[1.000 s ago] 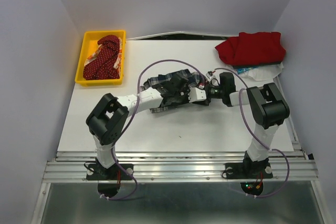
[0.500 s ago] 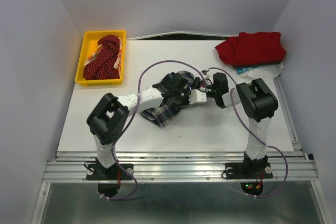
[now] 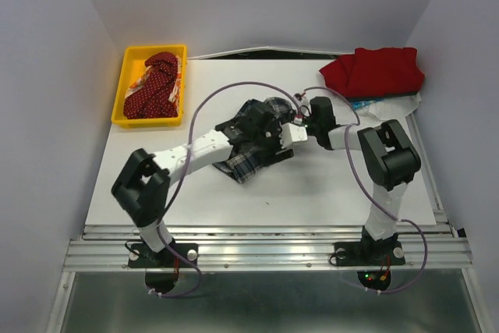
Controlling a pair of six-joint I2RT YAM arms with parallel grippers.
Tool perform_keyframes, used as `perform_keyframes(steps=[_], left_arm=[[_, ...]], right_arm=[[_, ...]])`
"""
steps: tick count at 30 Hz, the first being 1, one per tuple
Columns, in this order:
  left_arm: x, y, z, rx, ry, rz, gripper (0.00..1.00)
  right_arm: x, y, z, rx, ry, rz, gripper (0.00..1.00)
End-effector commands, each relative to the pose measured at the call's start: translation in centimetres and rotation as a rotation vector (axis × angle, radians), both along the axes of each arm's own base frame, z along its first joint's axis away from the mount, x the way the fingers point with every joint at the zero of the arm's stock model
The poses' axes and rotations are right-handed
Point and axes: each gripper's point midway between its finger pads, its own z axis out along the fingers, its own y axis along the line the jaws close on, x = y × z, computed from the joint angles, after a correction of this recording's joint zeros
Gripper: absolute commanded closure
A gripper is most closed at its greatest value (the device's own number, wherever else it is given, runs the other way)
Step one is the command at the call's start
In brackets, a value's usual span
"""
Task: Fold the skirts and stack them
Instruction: Neatly place the folded skirt to the corner
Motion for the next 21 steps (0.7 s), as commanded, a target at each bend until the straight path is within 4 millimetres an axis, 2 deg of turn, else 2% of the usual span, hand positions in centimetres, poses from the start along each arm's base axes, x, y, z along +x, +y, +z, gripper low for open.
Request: perform_keyframes(steps=[1, 2, 3, 4, 5, 6, 7, 8, 9, 10, 11, 12, 13, 14, 16, 17, 19, 20, 21], left_arm=[[0.6, 1.6, 13.5, -0.314, -0.050, 0.129, 0.18], [0.2, 2.8, 14.9, -0.346, -0.038, 0.166, 0.05], [0.9, 4.1, 15.5, -0.355, -0.039, 0.210, 0.01], [0.9, 5.1, 15.9, -0.359, -0.039, 0.235, 0.01], [0.9, 6.1, 16.7, -0.372, -0.054, 0.258, 0.01], [1.1, 6.9, 16.8, -0.372, -0.052, 0.281, 0.01], [1.5, 8.3, 16.7, -0.361, -0.054, 0.317, 0.01], [1.6, 9.2, 16.6, -0.354, -0.060, 0.337, 0.01], [1.8, 10.0, 16.4, -0.345, -0.058, 0.358, 0.01], [2.3, 11.3, 16.0, -0.330, -0.058, 0.390, 0.01], [2.4, 11.9, 15.4, -0.317, -0.050, 0.410, 0.01], [2.5, 12.6, 15.5, -0.318, -0.056, 0.424, 0.01], [2.5, 13.1, 15.3, -0.314, -0.055, 0.435, 0.01], [2.7, 13.8, 14.8, -0.303, -0.048, 0.453, 0.01], [2.6, 14.5, 14.9, -0.308, -0.057, 0.467, 0.01], [2.6, 14.9, 14.5, -0.303, -0.053, 0.477, 0.01], [2.4, 15.4, 14.4, -0.306, -0.054, 0.488, 0.01], [2.2, 15.5, 14.3, -0.307, -0.051, 0.486, 0.01], [2.1, 15.6, 14.2, -0.304, -0.055, 0.482, 0.01]], right_arm=[[6.5, -3.8, 7.0, -0.226, -0.365, -0.125, 0.99], [7.4, -5.2, 7.9, -0.273, -0.406, -0.134, 0.99], [8.0, -6.0, 8.4, -0.299, -0.425, -0.143, 0.99], [8.5, -6.7, 8.7, -0.324, -0.439, -0.146, 0.99], [8.9, -8.3, 8.3, -0.367, -0.432, -0.145, 0.99], [9.5, -9.2, 8.7, -0.386, -0.443, -0.150, 0.99], [10.4, -9.6, 10.4, -0.381, -0.481, -0.147, 0.99], [10.7, -10.4, 10.4, -0.405, -0.494, -0.130, 0.99], [11.7, -11.9, 11.3, -0.424, -0.530, -0.149, 0.99], [12.4, -12.5, 12.5, -0.434, -0.554, -0.147, 0.99], [13.0, -13.3, 13.0, -0.471, -0.595, -0.142, 0.99], [14.2, -14.7, 14.4, -0.482, -0.625, -0.166, 0.99], [14.3, -15.4, 13.7, -0.490, -0.614, -0.159, 0.99], [15.5, -16.0, 15.8, -0.501, -0.672, -0.166, 0.99], [16.6, -17.0, 15.6, -0.518, -0.661, -0.159, 0.99], [17.4, -17.3, 17.6, -0.517, -0.699, -0.151, 0.99], [18.4, -18.0, 18.6, -0.528, -0.721, -0.159, 0.99], [18.9, -18.6, 18.4, -0.530, -0.719, -0.158, 0.99], [19.4, -18.6, 19.8, -0.536, -0.750, -0.159, 0.99]])
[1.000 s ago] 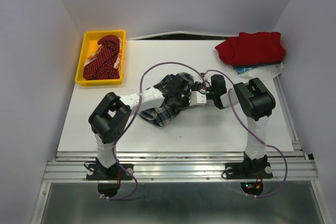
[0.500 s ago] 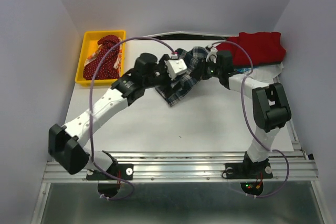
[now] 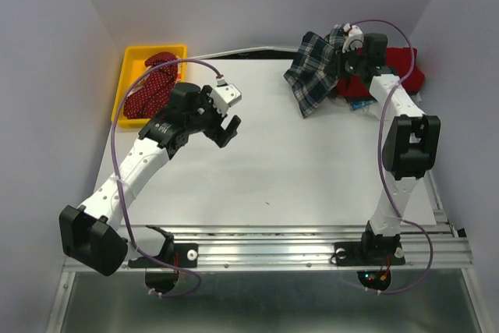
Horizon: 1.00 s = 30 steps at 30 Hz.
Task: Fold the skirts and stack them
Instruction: Neatly place the folded skirt to the corner
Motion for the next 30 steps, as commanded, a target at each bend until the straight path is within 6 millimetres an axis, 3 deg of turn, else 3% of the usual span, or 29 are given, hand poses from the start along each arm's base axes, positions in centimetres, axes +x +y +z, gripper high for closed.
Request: perform_keyframes(steps=[1, 6, 10, 14, 15, 20, 23, 26, 28, 30], left_arm=[[-1.0, 0.6, 1.8, -0.032, -0.043, -0.002, 0.01], [-1.1, 1.0, 1.5, -0.014, -0.041, -0.003, 0.01], [-1.2, 1.1, 1.0, -0.004, -0.026, -0.007, 0.01], [-1.0, 1.1, 0.9, 0.000, -0.023, -0.009, 0.01], [-1.0, 1.1, 0.9, 0.000, -0.024, -0.008, 0.01], [-0.8, 1.0, 0.9, 0.005, -0.016, -0.013, 0.01], [-0.6, 0.9, 0.9, 0.010, -0.014, -0.015, 0.01], [-0.3, 0.9, 0.7, 0.017, -0.009, -0.013, 0.01], [-0.2, 0.8, 0.7, 0.019, -0.002, -0.014, 0.01], [-0.1, 0.8, 0.7, 0.021, 0.000, -0.013, 0.01]], right_arm=[[2.2, -0.8, 6.2, -0.056, -0.168, 0.058, 0.99], [3.5, -2.6, 9.1, -0.035, -0.223, 0.036, 0.99], [3.9, -4.4, 13.5, 0.006, -0.296, 0.012, 0.99], [4.0, -6.7, 15.5, 0.018, -0.334, -0.013, 0.99], [4.0, -6.6, 15.9, 0.026, -0.339, -0.011, 0.99], [4.4, -11.2, 16.6, 0.053, -0.344, -0.078, 0.99], [4.7, -13.8, 18.1, 0.131, -0.356, -0.120, 0.99], [4.9, -14.9, 20.2, 0.142, -0.411, -0.129, 0.99], [5.3, -16.4, 20.5, 0.139, -0.426, -0.154, 0.99], [5.5, -16.4, 19.9, 0.143, -0.417, -0.151, 0.99]])
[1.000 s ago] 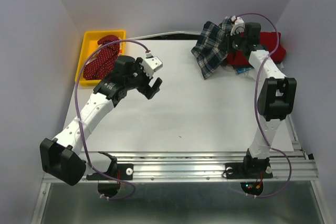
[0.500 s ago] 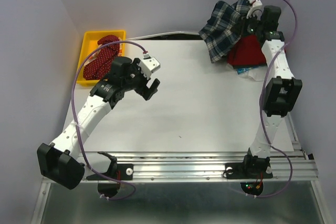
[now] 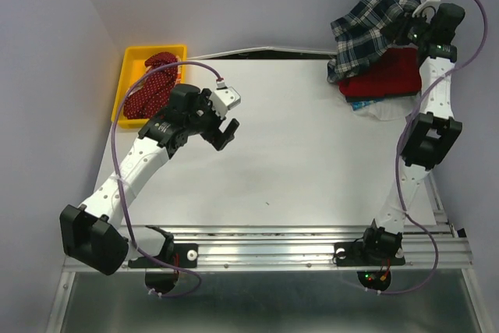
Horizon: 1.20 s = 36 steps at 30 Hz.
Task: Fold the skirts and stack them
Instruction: Neatly place the folded skirt to the corner
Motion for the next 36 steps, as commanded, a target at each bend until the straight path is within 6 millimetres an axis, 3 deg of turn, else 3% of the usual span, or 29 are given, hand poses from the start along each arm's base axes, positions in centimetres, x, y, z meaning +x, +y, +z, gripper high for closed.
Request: perform_keyframes(steps=[1, 3, 7, 13, 15, 19, 20, 23, 27, 28, 29, 31, 36], left_arm=[[0.5, -0.2, 2.0, -0.020, -0.042, -0.013, 0.01], [0.5, -0.2, 2.0, -0.016, -0.043, -0.012, 0.01], [0.5, 0.0, 1.4, -0.003, -0.032, -0.008, 0.01], [0.6, 0.1, 0.8, 0.013, -0.012, -0.009, 0.01], [0.7, 0.1, 0.9, 0.016, -0.010, -0.007, 0.01], [0.8, 0.1, 1.0, 0.024, -0.005, -0.005, 0.01], [0.8, 0.2, 1.0, 0.027, -0.004, -0.003, 0.01], [0.9, 0.3, 1.0, 0.029, -0.005, -0.002, 0.01], [0.9, 0.2, 1.0, 0.024, -0.004, -0.001, 0.01], [0.9, 0.1, 1.1, 0.018, -0.004, -0.001, 0.01], [0.9, 0.0, 1.1, 0.015, -0.003, -0.003, 0.01], [0.9, 0.0, 1.1, 0.011, -0.003, -0.006, 0.01], [0.8, -0.1, 1.4, -0.003, -0.014, -0.007, 0.01]], right_arm=[[-0.4, -0.8, 6.7, -0.031, -0.194, 0.009, 0.99], [-0.4, -1.5, 6.0, -0.026, -0.182, -0.001, 0.99], [-0.6, -4.7, 3.2, 0.007, -0.121, -0.050, 0.99], [-0.4, -7.6, -5.3, 0.086, 0.061, -0.090, 0.97], [-0.1, -8.0, -8.1, 0.105, 0.120, -0.106, 0.93], [0.0, -10.1, -11.6, 0.129, 0.187, -0.187, 0.78], [0.1, -10.4, -12.2, 0.131, 0.199, -0.206, 0.68], [-0.4, -11.4, -12.8, 0.126, 0.221, -0.245, 0.42], [-1.3, -13.1, -13.1, 0.080, 0.253, -0.325, 0.21], [-1.6, -13.2, -12.0, 0.068, 0.240, -0.340, 0.09], [-1.8, -13.3, -11.7, 0.059, 0.236, -0.349, 0.03], [-2.3, -13.6, -11.1, 0.042, 0.234, -0.373, 0.00], [-3.8, -13.2, -6.5, 0.017, 0.187, -0.398, 0.00]])
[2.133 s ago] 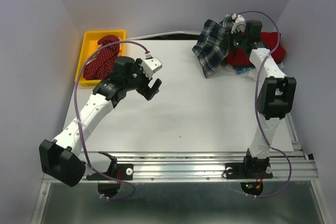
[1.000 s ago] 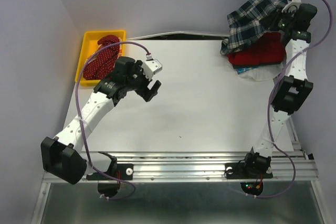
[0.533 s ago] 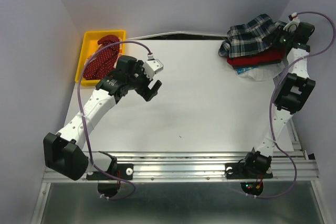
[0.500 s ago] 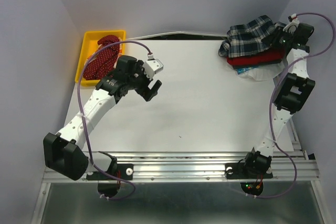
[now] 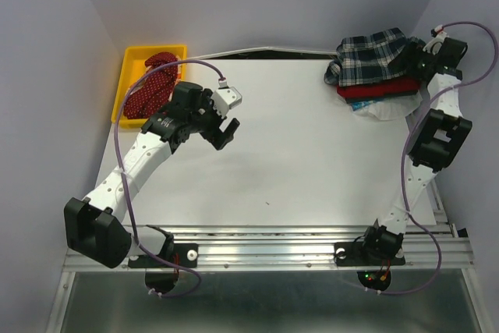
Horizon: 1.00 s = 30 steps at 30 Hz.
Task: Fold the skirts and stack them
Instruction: Neatly place the folded skirt to the corner
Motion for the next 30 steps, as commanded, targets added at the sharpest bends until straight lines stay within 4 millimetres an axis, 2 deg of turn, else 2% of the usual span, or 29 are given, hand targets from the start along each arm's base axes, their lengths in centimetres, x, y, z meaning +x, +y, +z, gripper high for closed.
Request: perform_keyframes(steps=[1, 2, 5, 6, 8, 9, 10, 11, 12, 13, 14, 15, 17, 18, 19, 21, 22, 23, 24, 25, 26, 27, 28, 29, 30], left_arm=[[0.4, -0.5, 2.6, -0.051, -0.063, -0.011, 0.01], [0.4, -0.5, 2.6, -0.054, -0.064, -0.009, 0.01], [0.3, -0.5, 2.5, -0.062, -0.065, -0.002, 0.01], [0.4, -0.5, 2.5, -0.066, -0.070, 0.001, 0.01], [0.3, -0.5, 2.4, -0.067, -0.070, 0.004, 0.01], [0.2, -0.4, 2.2, -0.068, -0.068, 0.005, 0.01], [0.2, -0.4, 2.2, -0.067, -0.070, 0.006, 0.01], [0.1, -0.4, 2.2, -0.071, -0.070, 0.007, 0.01], [0.1, -0.4, 2.1, -0.070, -0.070, 0.006, 0.01], [-0.1, -0.4, 1.9, -0.074, -0.073, 0.002, 0.01], [-0.2, -0.4, 1.8, -0.077, -0.070, 0.001, 0.01], [-0.2, -0.5, 1.7, -0.080, -0.069, -0.002, 0.01], [-0.4, -0.6, 1.4, -0.087, -0.063, -0.009, 0.01], [-0.2, -0.7, 1.5, -0.089, -0.063, -0.010, 0.01], [-0.1, -0.8, 1.5, -0.089, -0.061, -0.011, 0.01], [0.2, -0.9, 1.9, -0.090, -0.064, -0.010, 0.01], [0.5, -1.1, 2.5, -0.094, -0.072, -0.009, 0.01], [0.6, -1.2, 2.6, -0.097, -0.073, -0.010, 0.01], [0.9, -1.3, 3.0, -0.102, -0.082, -0.009, 0.01], [0.9, -1.3, 3.1, -0.106, -0.081, -0.010, 0.01], [1.0, -1.5, 3.3, -0.111, -0.085, -0.014, 0.01], [1.1, -1.5, 3.5, -0.111, -0.092, -0.020, 0.01], [1.2, -1.5, 3.7, -0.105, -0.104, -0.022, 0.01], [1.8, -1.1, 4.0, -0.086, -0.129, -0.004, 0.01], [2.3, -0.9, 4.9, -0.085, -0.155, 0.010, 0.01]], right_arm=[[-2.3, -1.7, 8.4, -0.086, -0.109, -0.077, 0.00], [-2.7, -2.2, 9.7, -0.114, -0.120, -0.115, 0.00], [-3.5, -2.7, 10.2, -0.153, -0.084, -0.194, 0.00], [-4.2, -3.9, 10.4, -0.187, -0.056, -0.268, 0.00], [-5.1, -4.9, 10.5, -0.221, -0.025, -0.331, 0.00], [-6.0, -5.6, 9.9, -0.246, 0.014, -0.368, 0.00], [-6.8, -5.7, 11.0, -0.265, 0.007, -0.388, 0.00], [-7.5, -5.6, 10.1, -0.279, 0.031, -0.384, 0.00], [-8.1, -5.0, 10.3, -0.272, 0.029, -0.369, 0.00], [-8.9, -4.1, 13.0, -0.279, -0.035, -0.355, 0.01], [-9.2, -3.4, 13.9, -0.278, -0.067, -0.327, 0.03], [-8.8, -0.8, 14.8, -0.256, -0.118, -0.234, 0.07], [-8.2, 2.1, 16.0, -0.319, -0.181, -0.126, 0.15], [-7.1, 5.3, 17.1, -0.346, -0.209, -0.046, 0.26], [-6.6, 6.5, 16.1, -0.349, -0.191, -0.013, 0.28], [-4.5, 8.4, 16.2, -0.341, -0.207, 0.044, 0.33], [-3.6, 9.7, 17.6, -0.341, -0.245, 0.066, 0.35], [-2.8, 10.2, 17.5, -0.333, -0.253, 0.079, 0.35], [-1.2, 9.8, 15.4, -0.315, -0.228, 0.074, 0.36], [-0.3, 10.5, 14.9, -0.304, -0.229, 0.087, 0.35], [0.6, 10.5, 15.7, -0.297, -0.258, 0.088, 0.35], [1.4, 10.5, 15.2, -0.272, -0.260, 0.082, 0.35], [2.2, 10.5, 14.5, -0.259, -0.260, 0.085, 0.33], [3.5, 10.3, 12.1, -0.244, -0.234, 0.088, 0.32], [4.4, 10.1, 12.3, -0.238, -0.262, 0.076, 0.31]])
